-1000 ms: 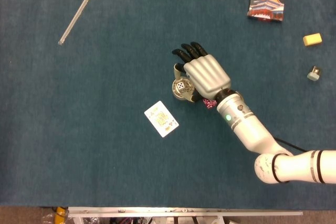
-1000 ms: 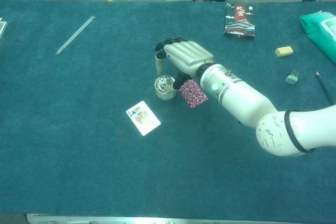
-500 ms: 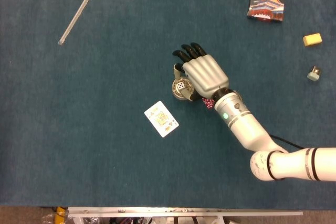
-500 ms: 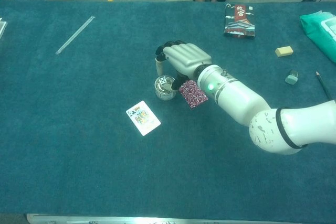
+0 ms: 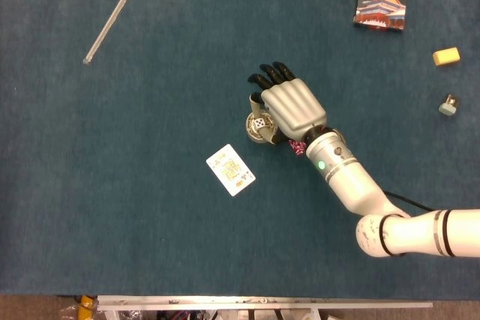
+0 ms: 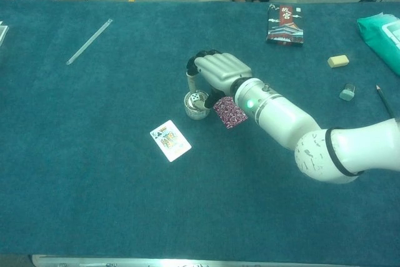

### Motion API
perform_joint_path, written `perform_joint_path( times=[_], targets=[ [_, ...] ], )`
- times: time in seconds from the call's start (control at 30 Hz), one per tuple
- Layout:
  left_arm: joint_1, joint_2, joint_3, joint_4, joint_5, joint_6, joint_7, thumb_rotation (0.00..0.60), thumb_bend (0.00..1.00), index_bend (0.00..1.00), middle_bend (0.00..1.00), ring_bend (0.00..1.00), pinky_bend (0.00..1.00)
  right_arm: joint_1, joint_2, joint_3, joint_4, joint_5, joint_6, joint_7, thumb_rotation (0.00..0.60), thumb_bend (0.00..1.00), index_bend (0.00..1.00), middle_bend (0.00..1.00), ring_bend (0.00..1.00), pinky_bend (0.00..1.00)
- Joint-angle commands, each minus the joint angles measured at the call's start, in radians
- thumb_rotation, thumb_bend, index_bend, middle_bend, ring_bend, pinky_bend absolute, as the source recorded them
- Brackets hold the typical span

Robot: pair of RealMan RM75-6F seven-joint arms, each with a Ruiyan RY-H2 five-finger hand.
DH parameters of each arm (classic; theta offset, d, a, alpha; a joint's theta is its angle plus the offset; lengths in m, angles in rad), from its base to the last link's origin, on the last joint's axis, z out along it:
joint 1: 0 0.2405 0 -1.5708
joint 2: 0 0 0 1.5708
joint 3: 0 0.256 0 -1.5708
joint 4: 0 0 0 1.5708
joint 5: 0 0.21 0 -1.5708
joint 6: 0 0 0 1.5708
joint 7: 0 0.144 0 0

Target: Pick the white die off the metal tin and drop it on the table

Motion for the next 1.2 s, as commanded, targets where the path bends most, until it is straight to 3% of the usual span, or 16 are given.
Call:
perform_joint_path(
  times=[0.03,0.4,0.73,0.93,1.07,1.2],
  targets=[
    [0.0,-0.001,-0.001,0.002,-0.001,0.0,-0.001,0.6,0.27,0.28,0.21,0.13,0.13,0.002,-0.003,-0.001,0.006,-0.001,0.002,0.004,0.6,0.25,0.53,0.2,0.0,0.0],
    [0.006,-0.006,0.0,0.011,-0.005,0.003,-0.01,0.6,0.27,0.28,0.21,0.13,0.13,-0.029,0.049,-0.001,-0.05,-0.07,0.035,0.083,0.6,0.27,0.58,0.24,0.0,0.0],
    [0.001,-0.017,0.002,0.015,-0.002,-0.01,-0.005,0.6,0.27,0.28,0.21,0.13,0.13,-0.134,0.268,-0.043,-0.264,-0.179,0.117,0.161,0.6,0.27,0.58,0.24,0.0,0.0],
    [-0.008,-0.019,0.003,0.008,0.007,-0.019,0.007,0.6,0.27,0.28,0.21,0.13,0.13,-0.171,0.381,-0.081,-0.355,-0.157,0.13,0.132,0.6,0.27,0.58,0.24,0.0,0.0],
    [-0.011,-0.019,0.005,0.001,0.016,-0.018,0.015,0.6,0.27,0.28,0.21,0.13,0.13,-0.18,0.392,-0.085,-0.365,-0.178,0.131,0.156,0.6,0.27,0.58,0.24,0.0,0.0],
    [-0.007,-0.016,0.004,-0.001,0.015,-0.011,0.016,0.6,0.27,0.28,0.21,0.13,0.13,-0.199,0.323,-0.069,-0.299,-0.311,0.183,0.267,0.6,0.27,0.58,0.24,0.0,0.0]
  ],
)
